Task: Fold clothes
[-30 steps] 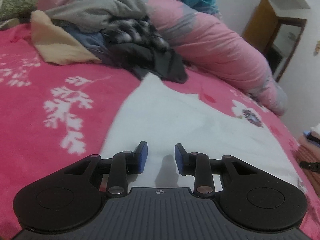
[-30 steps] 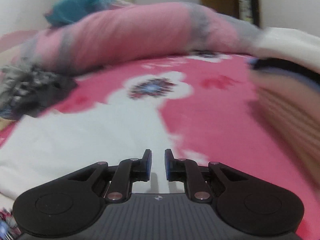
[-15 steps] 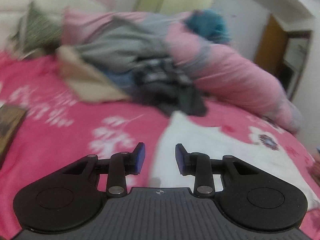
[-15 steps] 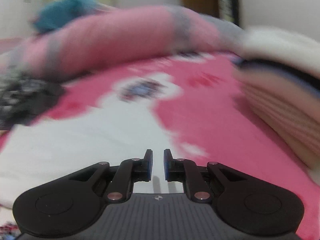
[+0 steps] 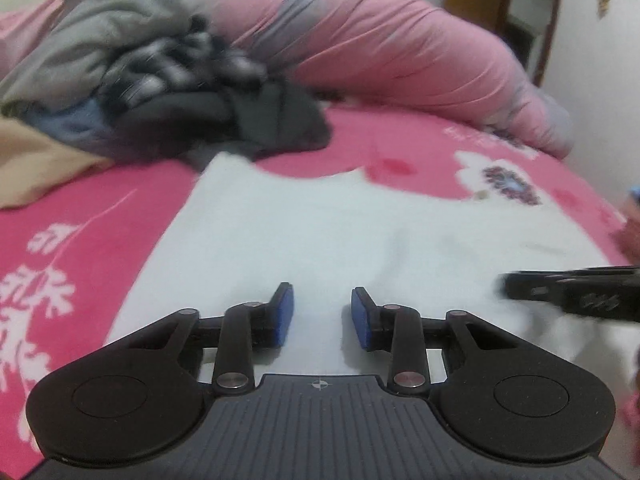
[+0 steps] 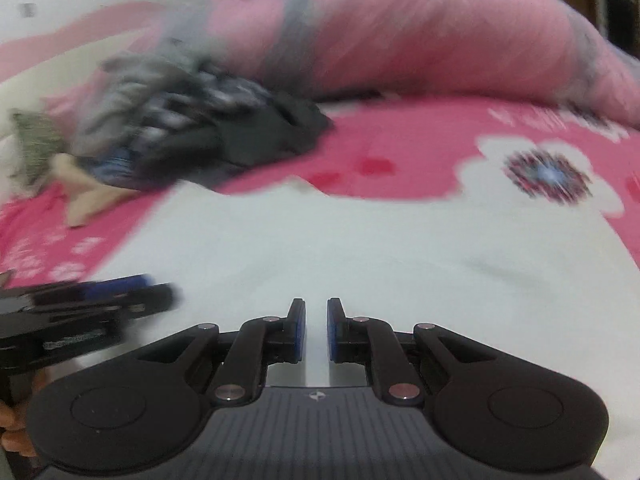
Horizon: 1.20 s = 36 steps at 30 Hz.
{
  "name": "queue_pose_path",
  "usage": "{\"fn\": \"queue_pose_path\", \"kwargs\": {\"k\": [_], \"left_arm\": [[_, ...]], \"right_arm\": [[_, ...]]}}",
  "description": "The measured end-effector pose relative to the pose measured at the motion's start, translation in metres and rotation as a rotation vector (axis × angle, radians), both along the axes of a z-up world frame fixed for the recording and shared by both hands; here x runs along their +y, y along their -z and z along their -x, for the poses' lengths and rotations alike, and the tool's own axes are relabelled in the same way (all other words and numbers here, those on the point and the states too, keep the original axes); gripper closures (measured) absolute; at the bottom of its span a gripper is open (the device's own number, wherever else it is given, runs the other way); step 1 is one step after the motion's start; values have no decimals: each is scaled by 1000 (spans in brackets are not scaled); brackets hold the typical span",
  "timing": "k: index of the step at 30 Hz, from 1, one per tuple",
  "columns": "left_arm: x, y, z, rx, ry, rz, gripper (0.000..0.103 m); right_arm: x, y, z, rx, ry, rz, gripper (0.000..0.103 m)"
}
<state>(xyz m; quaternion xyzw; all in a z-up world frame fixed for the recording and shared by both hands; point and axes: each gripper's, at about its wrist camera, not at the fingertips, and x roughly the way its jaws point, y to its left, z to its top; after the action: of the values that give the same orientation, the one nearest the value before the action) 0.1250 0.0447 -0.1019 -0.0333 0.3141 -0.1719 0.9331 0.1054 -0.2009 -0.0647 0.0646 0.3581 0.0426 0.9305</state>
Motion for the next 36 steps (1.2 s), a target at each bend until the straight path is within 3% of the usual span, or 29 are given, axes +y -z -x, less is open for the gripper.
{"fn": "queue_pose_path", "kwargs": {"k": [4,7,9,12,14,18,21,23,26,29,31,36], "left_arm": [[35,2,-1,-2,-68,78,76],[58,5,-3,-2,-166,85,76],[70,7,-7,24,-172,147,76],[70,7,-8,26,-167,151,75],[66,7,-6,14,-160,131,73],[67,8,-8,20,-148,137,70],[68,9,-10,29,-145,153,70],[69,9,-12,37,-144,163,69],[72,8,-11,48,-141,176,69],[73,7,-11,54,-139,180,69],[72,7,-11,54,-140,175,69],[70,6,-9,53,-142,161,68]], "right_arm": [[-57,11,16,-4,128,-19,97],[-105,9,35,-15,252,-41,103],[-130,3,44,-16,329,-74,103],[-127,-13,49,-29,449,48,103],[-114,-24,51,-64,446,63,103],[-56,-31,38,-81,266,38,103],[-18,-18,27,-46,153,104,103],[-16,-10,26,-13,174,146,103],[-49,-4,32,51,327,221,103],[-82,-11,46,67,441,204,103],[-89,-20,54,68,510,245,103],[-63,-36,70,21,445,189,103]]}}
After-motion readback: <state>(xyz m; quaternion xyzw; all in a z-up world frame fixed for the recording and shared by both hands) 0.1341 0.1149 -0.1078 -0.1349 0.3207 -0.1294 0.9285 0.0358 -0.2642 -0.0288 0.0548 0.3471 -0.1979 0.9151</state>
